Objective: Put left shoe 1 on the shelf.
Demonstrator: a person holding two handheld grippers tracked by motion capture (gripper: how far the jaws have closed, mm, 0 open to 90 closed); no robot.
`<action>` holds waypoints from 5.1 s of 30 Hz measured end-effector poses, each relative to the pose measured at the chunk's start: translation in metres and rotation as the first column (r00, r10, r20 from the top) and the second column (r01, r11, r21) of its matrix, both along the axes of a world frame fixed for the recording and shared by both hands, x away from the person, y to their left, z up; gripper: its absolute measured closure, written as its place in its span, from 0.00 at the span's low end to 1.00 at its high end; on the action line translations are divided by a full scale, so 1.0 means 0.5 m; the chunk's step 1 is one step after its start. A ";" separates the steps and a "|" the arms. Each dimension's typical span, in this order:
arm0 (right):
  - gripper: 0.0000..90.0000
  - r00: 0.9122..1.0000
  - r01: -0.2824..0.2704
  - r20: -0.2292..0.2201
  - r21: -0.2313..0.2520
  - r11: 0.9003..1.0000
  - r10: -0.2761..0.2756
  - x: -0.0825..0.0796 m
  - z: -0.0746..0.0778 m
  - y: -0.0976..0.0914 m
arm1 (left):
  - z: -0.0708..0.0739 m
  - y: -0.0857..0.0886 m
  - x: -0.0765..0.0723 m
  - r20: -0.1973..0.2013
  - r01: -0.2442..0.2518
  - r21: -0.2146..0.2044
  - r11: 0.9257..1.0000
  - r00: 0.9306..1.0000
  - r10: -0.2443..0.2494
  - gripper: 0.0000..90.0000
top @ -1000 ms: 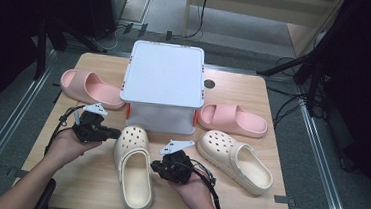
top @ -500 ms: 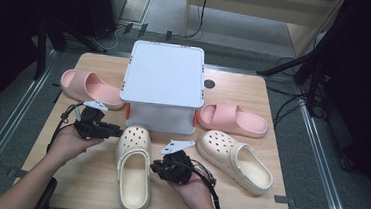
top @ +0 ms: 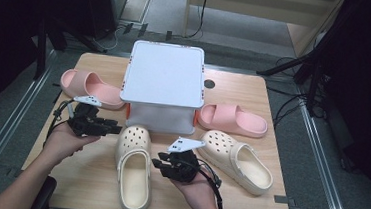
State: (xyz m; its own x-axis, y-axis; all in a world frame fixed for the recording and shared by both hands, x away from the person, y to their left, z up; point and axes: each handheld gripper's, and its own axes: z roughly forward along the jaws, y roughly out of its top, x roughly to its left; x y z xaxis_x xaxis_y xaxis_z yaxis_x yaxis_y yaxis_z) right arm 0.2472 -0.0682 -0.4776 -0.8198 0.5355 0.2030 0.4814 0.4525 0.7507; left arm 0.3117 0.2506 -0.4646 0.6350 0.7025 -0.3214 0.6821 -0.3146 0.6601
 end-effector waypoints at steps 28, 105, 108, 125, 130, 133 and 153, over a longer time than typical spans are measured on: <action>0.48 0.998 0.058 -0.024 0.005 0.998 -0.058 -0.010 -0.002 0.050 | 0.174 -0.054 0.049 0.138 0.075 0.006 0.997 0.988 -0.075 0.82; 0.78 0.940 0.341 0.021 -0.039 0.939 -0.340 0.187 -0.007 0.075 | 0.168 -0.071 0.126 0.145 0.032 0.047 0.998 0.989 -0.039 0.86; 0.73 0.944 0.331 0.015 -0.025 0.943 -0.331 0.185 -0.003 0.069 | 0.167 -0.069 0.126 0.149 0.034 0.042 0.999 0.988 -0.040 0.86; 0.71 0.972 0.228 0.058 -0.009 0.974 -0.227 0.102 0.040 0.006 | 0.164 -0.068 0.123 0.163 0.028 0.035 0.999 0.986 -0.034 0.86; 0.88 0.979 0.188 0.068 0.032 0.982 -0.190 0.059 0.039 -0.017 | 0.164 -0.067 0.120 0.164 0.021 0.041 0.999 0.986 -0.028 0.89; 0.92 0.982 0.167 0.081 0.029 0.986 -0.168 0.034 0.037 -0.023 | 0.164 -0.065 0.119 0.163 0.019 0.042 0.999 0.986 -0.026 0.91; 1.00 0.994 0.107 0.029 -0.047 0.993 -0.105 -0.067 -0.037 -0.047 | 0.161 -0.065 0.122 0.163 0.038 0.032 0.999 0.986 -0.043 0.97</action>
State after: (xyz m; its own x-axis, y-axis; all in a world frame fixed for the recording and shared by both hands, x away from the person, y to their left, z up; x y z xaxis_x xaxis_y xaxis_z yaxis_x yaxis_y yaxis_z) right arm 0.2138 -0.0920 -0.4961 -0.7626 0.6283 0.1539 0.5092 0.4361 0.7420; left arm 0.3725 0.2181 -0.3842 0.7057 0.6824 -0.1905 0.5516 -0.3604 0.7523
